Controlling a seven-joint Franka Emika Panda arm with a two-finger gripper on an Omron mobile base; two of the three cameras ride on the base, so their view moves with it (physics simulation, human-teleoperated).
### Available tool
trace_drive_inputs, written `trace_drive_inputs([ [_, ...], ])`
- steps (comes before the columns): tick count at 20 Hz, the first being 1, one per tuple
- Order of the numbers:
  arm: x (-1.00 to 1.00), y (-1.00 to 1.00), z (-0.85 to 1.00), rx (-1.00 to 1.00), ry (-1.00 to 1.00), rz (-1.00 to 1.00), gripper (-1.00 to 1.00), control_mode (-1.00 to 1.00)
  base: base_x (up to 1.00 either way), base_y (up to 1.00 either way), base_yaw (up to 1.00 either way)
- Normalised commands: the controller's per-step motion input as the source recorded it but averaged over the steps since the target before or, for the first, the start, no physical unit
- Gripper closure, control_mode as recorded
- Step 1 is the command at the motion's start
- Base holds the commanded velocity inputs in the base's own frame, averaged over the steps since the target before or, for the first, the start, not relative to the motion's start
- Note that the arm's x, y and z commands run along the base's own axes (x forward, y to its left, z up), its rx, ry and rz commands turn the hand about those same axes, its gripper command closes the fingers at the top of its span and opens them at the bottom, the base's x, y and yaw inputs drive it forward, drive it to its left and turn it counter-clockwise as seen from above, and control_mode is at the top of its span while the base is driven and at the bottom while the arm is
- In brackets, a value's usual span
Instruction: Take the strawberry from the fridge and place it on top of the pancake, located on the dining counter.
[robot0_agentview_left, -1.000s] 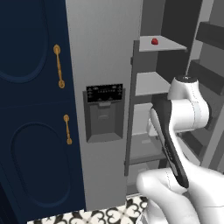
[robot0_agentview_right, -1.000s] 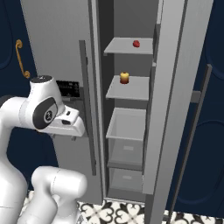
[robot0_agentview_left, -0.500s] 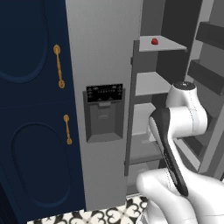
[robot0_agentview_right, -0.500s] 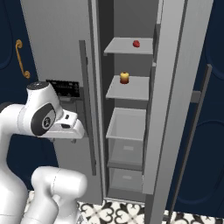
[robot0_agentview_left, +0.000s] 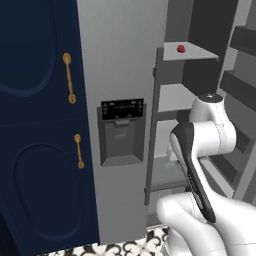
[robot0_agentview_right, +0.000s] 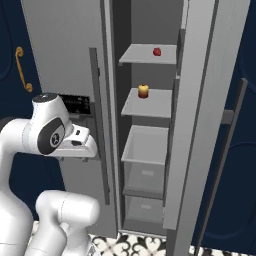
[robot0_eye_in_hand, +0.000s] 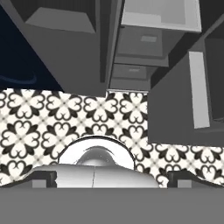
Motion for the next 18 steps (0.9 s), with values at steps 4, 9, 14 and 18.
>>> trace_drive_inputs([
  [4, 0.0, 0.0, 0.0, 0.0, 0.0, 0.0, -1.0, 1.0, 0.49, 0.0, 0.07],
  [9, 0.0, 0.0, 0.0, 0.0, 0.0, 0.0, -1.0, 1.0, 0.38, 0.0, 0.06],
  [14, 0.0, 0.0, 0.0, 0.0, 0.0, 0.0, -1.0, 1.0, 0.27, -0.14, 0.0],
  [18, 0.0, 0.0, 0.0, 0.0, 0.0, 0.0, -1.0, 1.0, 0.28, -0.33, -0.09],
])
